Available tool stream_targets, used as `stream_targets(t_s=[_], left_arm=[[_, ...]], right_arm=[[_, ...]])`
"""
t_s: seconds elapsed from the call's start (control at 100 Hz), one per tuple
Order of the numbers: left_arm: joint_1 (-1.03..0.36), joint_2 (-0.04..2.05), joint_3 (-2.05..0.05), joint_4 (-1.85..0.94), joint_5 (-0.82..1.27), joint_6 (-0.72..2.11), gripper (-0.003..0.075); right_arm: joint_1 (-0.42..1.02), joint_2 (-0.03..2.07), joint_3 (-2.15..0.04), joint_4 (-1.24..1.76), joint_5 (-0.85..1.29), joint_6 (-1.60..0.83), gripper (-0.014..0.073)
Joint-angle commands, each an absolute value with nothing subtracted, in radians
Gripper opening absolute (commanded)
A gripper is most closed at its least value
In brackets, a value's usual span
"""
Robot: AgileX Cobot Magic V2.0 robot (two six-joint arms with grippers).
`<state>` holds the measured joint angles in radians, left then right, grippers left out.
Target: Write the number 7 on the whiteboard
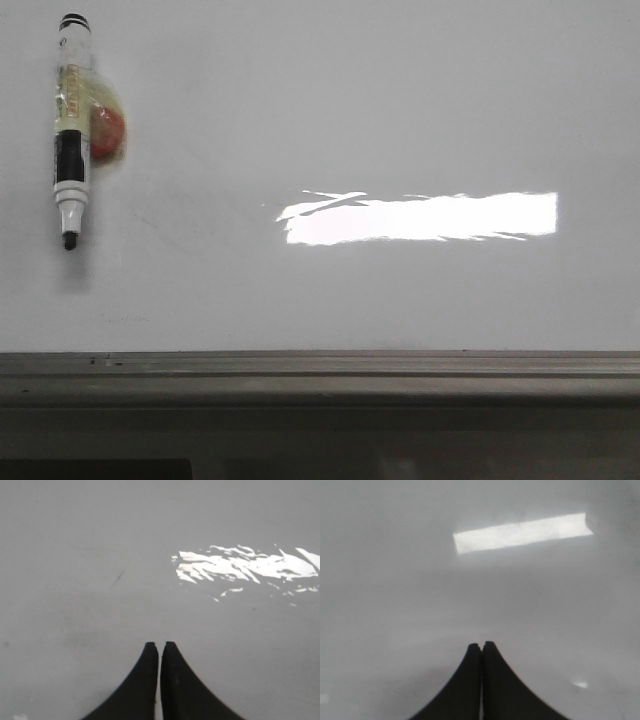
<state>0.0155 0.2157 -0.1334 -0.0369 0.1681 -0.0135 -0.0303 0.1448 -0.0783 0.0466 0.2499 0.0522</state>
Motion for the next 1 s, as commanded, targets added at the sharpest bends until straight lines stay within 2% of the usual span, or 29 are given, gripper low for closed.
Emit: stream_targets(t_s=[0.0, 0.17, 0.22, 0.29, 0.34, 0.4, 0.44, 0.58, 0.67, 0.9, 0.99], left_arm=[[0.014, 0.274, -0.205, -0.033, 0.092, -0.015, -0.0018], [0.014, 0.331, -0.239, -0.033, 0.083, -0.015, -0.0014], [0.014, 0.342, -0.241, -0.033, 0.08, -0.015, 0.0017], [0.014, 0.356, -0.241, -0.035, 0.072, -0.015, 0.0131], [0.014, 0.362, -0.241, -0.04, 0.052, -0.015, 0.0258], [0.014, 0.366, -0.238, -0.054, 0.01, -0.015, 0.0375], [0.014, 0.373, -0.232, -0.076, -0.042, -0.015, 0.042], [0.002, 0.394, -0.238, -0.084, -0.115, -0.015, 0.0431], [-0.058, 0.416, -0.259, -0.079, -0.114, -0.015, 0.0431], [-0.408, 0.554, -0.283, -0.066, -0.16, -0.015, 0.043], [-0.552, 0.624, -0.283, -0.101, -0.203, -0.015, 0.04]], right_arm=[[-0.037, 0.218, -0.162, 0.05, 0.204, 0.043, -0.0067], [-0.037, 0.289, -0.206, 0.05, 0.156, 0.043, -0.0067], [-0.037, 0.297, -0.206, 0.05, 0.136, 0.043, -0.0067], [-0.037, 0.299, -0.206, 0.05, 0.133, 0.043, -0.0067], [-0.037, 0.299, -0.206, 0.05, 0.133, 0.043, -0.0067], [-0.037, 0.299, -0.206, 0.05, 0.135, 0.043, -0.0067], [-0.037, 0.299, -0.206, 0.05, 0.143, 0.043, -0.0067], [-0.037, 0.299, -0.206, 0.05, 0.148, 0.043, -0.0067], [-0.037, 0.299, -0.206, 0.05, 0.148, 0.043, -0.0067], [-0.037, 0.299, -0.206, 0.05, 0.148, 0.043, -0.0067], [-0.037, 0.299, -0.206, 0.05, 0.148, 0.043, -0.0067]])
